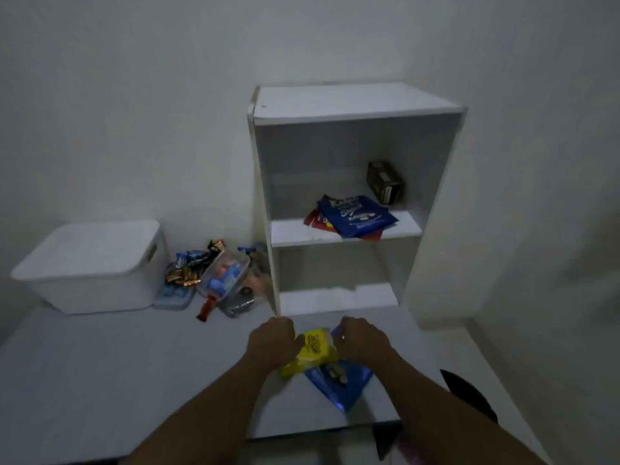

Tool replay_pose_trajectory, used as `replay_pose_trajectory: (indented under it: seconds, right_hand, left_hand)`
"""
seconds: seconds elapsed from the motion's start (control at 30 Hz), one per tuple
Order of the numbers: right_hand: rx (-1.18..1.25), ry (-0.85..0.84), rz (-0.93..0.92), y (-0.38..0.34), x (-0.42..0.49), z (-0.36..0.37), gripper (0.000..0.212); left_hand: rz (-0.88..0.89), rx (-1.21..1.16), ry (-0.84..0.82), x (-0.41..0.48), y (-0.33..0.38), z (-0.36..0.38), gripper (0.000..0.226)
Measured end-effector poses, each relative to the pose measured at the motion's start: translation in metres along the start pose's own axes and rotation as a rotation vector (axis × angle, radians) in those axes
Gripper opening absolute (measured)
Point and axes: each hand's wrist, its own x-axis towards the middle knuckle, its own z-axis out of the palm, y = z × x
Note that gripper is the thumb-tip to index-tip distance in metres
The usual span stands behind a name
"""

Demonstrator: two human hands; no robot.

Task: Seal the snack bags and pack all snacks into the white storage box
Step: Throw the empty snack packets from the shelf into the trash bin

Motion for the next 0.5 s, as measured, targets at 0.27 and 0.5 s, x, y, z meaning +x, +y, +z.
replay_pose_trajectory:
  seconds: [0.27, 0.5]
  right_hand:
    - [0.157, -0.01, -0.046, 0.067, 0.033, 0.082, 0.051]
    - [0.139, -0.045, -0.134, 0.103, 0.054, 0.122, 0.082]
  left_hand:
    - [0.064, 0.011, -0.058, 0.042, -0.019, 0.099, 0.05]
    - [0.148, 0.141, -0.24, 0.073, -0.013, 0.11, 0.079]
